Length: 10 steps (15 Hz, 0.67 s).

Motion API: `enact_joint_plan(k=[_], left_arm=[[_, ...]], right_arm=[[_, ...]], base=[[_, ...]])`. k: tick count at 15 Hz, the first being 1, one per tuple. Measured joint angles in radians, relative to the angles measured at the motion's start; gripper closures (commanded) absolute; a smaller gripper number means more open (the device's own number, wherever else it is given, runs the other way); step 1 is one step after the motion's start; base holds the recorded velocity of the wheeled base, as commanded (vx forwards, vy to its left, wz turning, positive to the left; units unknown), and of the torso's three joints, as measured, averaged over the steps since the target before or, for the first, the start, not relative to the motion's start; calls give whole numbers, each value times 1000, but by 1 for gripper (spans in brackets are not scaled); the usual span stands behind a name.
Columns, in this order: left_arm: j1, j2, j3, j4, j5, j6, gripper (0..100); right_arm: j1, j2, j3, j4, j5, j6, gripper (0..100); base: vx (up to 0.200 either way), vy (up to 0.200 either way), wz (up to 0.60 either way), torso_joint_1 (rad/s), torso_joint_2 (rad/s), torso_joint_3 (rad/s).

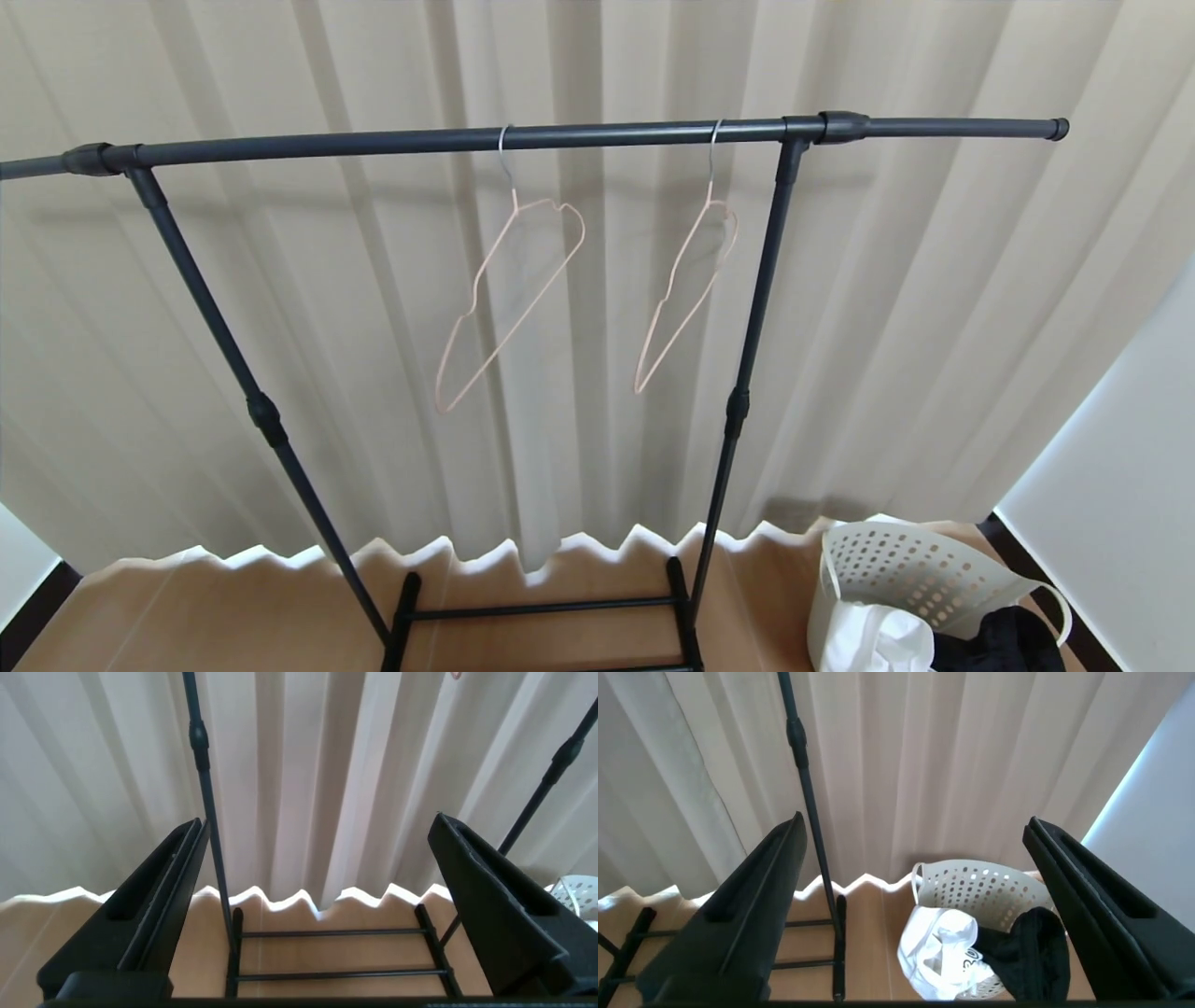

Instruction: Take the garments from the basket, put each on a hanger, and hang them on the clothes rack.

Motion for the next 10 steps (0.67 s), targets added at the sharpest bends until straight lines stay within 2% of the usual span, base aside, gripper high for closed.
enact_joint_plan(k=[10], left_arm=[[0, 0, 0, 0, 0, 0, 0]], right_arm=[[0, 0, 0, 0, 0, 0, 0]], base=[[0, 0, 0, -199, 527, 329]])
